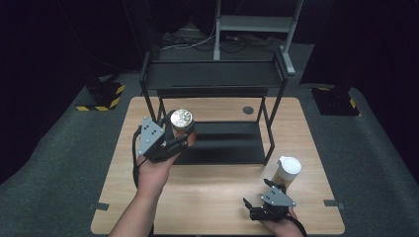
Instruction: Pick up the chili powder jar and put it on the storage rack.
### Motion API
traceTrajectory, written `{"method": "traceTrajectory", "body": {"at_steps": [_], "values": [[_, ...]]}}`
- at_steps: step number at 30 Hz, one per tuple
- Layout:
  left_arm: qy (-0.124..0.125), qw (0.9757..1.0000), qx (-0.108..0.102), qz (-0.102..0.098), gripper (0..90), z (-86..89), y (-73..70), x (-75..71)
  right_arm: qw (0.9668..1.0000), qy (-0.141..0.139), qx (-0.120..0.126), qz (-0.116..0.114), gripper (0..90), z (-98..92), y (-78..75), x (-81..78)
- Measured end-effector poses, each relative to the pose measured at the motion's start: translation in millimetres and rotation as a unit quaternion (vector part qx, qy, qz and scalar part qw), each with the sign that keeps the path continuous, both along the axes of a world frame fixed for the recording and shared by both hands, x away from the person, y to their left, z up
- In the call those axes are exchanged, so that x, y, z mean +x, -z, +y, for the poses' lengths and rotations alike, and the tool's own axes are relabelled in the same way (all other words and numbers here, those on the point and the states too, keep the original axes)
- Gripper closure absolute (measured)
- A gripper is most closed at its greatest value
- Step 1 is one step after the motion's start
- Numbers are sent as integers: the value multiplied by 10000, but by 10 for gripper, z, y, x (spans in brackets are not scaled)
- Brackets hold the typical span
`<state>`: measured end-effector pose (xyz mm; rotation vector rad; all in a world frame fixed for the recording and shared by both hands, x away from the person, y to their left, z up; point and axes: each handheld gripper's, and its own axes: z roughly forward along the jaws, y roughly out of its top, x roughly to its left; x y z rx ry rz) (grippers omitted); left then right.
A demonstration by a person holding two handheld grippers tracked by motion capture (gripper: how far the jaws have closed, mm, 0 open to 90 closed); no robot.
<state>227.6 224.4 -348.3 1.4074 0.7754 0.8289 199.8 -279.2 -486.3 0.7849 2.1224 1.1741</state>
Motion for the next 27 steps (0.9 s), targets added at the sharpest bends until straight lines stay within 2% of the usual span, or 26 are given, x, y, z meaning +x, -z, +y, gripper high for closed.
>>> {"method": "traceTrajectory", "body": {"at_steps": [6, 11, 27], "values": [[3, 10000, -46, -35, 341, 17, -51, 66, 10000, -2, 17, -6, 3, -7, 3, -2], [-16, 9999, -63, -144, 341, 38, -116, 103, 10000, 2, 36, -13, 3, -12, 7, -6], [-112, 9987, -70, -490, 342, 48, -519, 193, 10000, 1, 73, -9, 4, -24, 10, -3]]}}
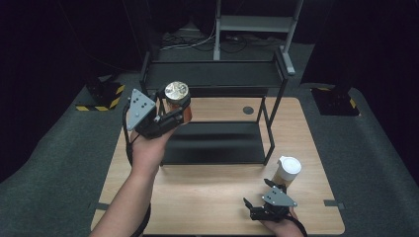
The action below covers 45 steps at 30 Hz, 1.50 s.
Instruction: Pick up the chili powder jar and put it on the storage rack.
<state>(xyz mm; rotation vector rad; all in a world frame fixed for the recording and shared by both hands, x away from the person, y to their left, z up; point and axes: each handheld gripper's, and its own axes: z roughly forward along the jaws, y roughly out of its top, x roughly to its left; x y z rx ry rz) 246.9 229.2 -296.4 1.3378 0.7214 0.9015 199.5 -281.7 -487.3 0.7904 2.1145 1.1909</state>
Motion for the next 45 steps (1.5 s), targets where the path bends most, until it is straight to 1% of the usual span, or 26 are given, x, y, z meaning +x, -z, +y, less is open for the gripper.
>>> {"method": "traceTrajectory", "body": {"at_steps": [5, 8, 12, 19, 23, 26, 34, 40, 45], "values": [[9, 10000, -78, -35, 342, -16, -130, 44, 10000, 0, 8, 5, 3, -2, 0, 1], [-20, 10000, -1, -76, 342, -43, -193, 75, 10000, 1, 19, 15, 4, -5, -1, 3], [-46, 10000, -8, -59, 341, -82, -253, 137, 10000, -3, 25, 14, 4, -8, 0, 3], [-31, 9998, -192, -27, 342, -128, -266, 257, 10000, 4, 50, 23, 4, -14, 1, 4], [-51, 9998, -177, -36, 342, -164, -293, 311, 10000, 6, 54, 26, 3, -13, 1, 3], [-77, 9996, -273, -34, 342, -189, -306, 368, 10000, 1, 54, 8, 3, -15, 5, 0], [-184, 9996, -228, -7, 342, -264, -361, 515, 10000, -6, 59, -4, 3, -19, 8, 1], [-260, 9993, -260, 8, 342, -313, -373, 629, 10000, -11, 69, 6, 3, -24, 6, 2], [-322, 9990, -310, 83, 342, -334, -375, 729, 10000, -19, 70, -2, 4, -27, 8, 2]]}}
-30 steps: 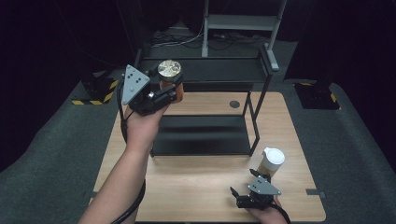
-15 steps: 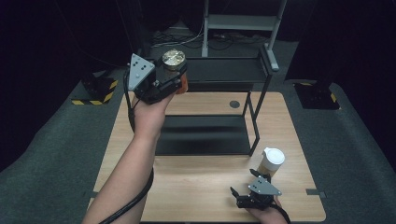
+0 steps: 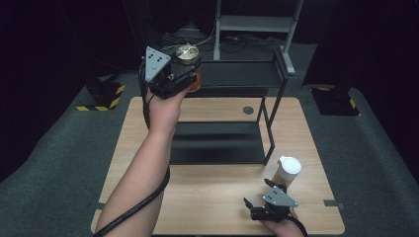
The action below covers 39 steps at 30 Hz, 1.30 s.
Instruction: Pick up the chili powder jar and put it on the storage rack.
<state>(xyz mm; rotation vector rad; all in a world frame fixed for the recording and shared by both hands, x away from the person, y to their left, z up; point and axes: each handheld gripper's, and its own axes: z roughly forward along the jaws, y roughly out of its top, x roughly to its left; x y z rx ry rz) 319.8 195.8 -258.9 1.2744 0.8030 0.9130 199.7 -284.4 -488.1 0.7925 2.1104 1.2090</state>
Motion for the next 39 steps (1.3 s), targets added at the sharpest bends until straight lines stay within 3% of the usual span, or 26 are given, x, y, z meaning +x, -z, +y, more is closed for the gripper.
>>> {"method": "traceTrajectory", "body": {"at_steps": [13, 29, 39], "values": [[-256, 9997, 41, 14, 342, -54, -17, 195, 10000, 3, 69, 15, 4, -21, 6, 1], [-379, 9992, 80, 134, 342, -52, 15, 273, 10000, -27, 66, 36, 4, -27, 1, 13], [-329, 9993, 106, 158, 340, -34, 21, 283, 10000, -45, 35, 27, 3, -20, -1, 13]]}}
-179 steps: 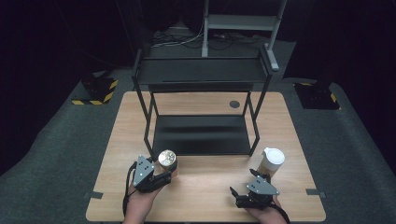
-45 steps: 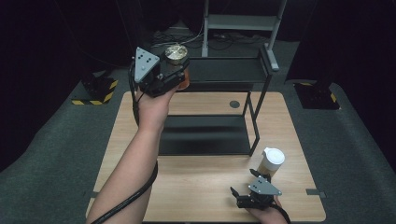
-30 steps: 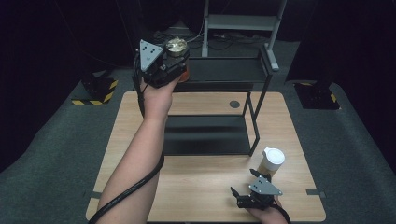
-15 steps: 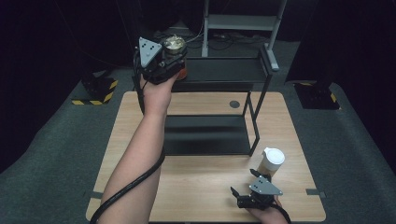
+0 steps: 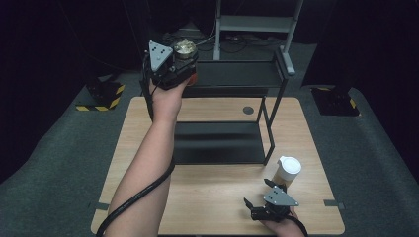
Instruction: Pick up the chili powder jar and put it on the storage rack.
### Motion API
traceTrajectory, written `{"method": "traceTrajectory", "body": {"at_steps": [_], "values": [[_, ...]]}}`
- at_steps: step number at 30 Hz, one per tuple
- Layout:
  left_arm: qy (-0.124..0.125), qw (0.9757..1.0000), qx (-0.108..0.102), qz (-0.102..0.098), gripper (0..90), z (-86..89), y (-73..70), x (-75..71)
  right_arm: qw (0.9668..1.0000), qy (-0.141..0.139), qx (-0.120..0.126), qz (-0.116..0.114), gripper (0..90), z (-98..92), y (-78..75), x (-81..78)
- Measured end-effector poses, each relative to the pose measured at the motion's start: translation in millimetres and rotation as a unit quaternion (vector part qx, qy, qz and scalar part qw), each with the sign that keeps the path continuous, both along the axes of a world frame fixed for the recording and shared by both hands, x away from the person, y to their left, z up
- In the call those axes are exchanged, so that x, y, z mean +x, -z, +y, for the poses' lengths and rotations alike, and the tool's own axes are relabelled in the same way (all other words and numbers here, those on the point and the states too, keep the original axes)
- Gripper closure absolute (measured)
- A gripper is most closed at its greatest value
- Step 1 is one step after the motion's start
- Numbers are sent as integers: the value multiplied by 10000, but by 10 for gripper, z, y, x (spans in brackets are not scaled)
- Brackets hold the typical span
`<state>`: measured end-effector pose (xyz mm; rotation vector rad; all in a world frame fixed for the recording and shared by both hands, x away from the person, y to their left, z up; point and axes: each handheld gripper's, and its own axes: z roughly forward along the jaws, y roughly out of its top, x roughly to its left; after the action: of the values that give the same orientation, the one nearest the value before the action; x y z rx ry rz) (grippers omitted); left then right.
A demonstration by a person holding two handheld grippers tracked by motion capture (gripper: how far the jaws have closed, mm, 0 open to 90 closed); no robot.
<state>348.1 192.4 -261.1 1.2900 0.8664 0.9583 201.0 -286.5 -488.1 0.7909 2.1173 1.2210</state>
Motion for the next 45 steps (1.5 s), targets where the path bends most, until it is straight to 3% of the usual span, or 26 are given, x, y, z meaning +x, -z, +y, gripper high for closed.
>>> {"method": "traceTrajectory", "body": {"at_steps": [8, 12, 25, 35, 45], "values": [[9, 10000, -53, -60, 328, 15, 29, -25, 10000, -2, -20, -13, 4, 5, 0, -1], [30, 10000, 11, 31, 298, 13, -22, -22, 10000, -3, -35, -20, 3, 10, -1, -6], [-155, 9998, 98, 107, 8, -111, -95, -119, 10000, 3, -42, -15, 4, 13, -2, -5], [-205, 9996, 178, 74, 4, -125, -83, -234, 10000, -6, -51, -21, 4, 14, -3, -4], [-154, 9995, 269, -4, 4, -98, -38, -473, 10000, -14, -74, -27, 4, 19, -4, -6]]}}
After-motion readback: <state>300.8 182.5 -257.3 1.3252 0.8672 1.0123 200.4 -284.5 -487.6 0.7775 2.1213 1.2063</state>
